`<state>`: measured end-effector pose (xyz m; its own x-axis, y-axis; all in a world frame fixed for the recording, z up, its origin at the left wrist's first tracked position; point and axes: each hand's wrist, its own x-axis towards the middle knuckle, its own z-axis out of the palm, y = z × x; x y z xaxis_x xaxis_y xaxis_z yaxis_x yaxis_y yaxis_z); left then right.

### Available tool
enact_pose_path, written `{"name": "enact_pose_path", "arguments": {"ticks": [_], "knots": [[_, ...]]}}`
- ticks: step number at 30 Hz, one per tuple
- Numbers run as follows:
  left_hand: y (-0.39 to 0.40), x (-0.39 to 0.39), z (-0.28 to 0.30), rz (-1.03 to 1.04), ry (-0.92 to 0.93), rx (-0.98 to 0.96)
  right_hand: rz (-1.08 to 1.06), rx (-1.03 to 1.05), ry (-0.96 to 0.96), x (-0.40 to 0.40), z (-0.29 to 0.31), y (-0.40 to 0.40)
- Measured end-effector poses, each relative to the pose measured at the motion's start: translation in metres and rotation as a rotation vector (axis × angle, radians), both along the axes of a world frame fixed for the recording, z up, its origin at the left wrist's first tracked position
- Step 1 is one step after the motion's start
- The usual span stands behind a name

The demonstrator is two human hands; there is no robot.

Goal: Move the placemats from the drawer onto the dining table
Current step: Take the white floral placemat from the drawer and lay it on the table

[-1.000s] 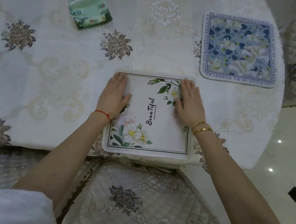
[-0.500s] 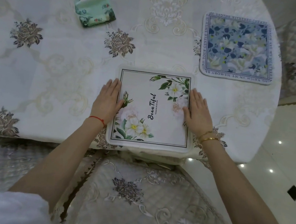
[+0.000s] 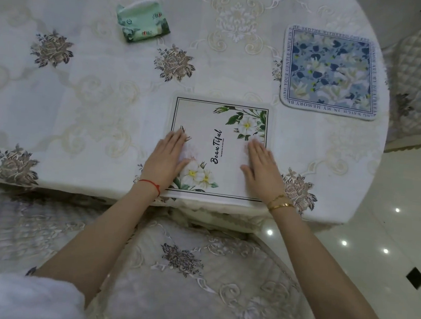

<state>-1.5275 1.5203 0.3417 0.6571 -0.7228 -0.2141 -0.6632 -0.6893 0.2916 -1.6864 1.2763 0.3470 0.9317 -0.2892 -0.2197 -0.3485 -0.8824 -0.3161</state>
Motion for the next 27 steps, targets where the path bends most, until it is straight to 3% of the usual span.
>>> {"name": "enact_pose_path", "arguments": {"ticks": [5,12,22,27], "knots": [[0.024,-0.008,0.003,0.081,-0.002,-0.046,-0.119,-0.049,0.001,-0.041,0.003,-0.011],[0.008,-0.062,0.009,-0.052,0.062,-0.090,0.071,0.051,-0.013,-0.023,0.005,0.060],[0.053,-0.056,0.008,0.009,-0.023,-0.031,-0.047,-0.036,-0.002,-0.083,0.004,0.025],[0.042,-0.075,0.013,0.000,-0.006,-0.066,-0.024,-0.003,-0.038,-0.071,0.012,0.049]]}}
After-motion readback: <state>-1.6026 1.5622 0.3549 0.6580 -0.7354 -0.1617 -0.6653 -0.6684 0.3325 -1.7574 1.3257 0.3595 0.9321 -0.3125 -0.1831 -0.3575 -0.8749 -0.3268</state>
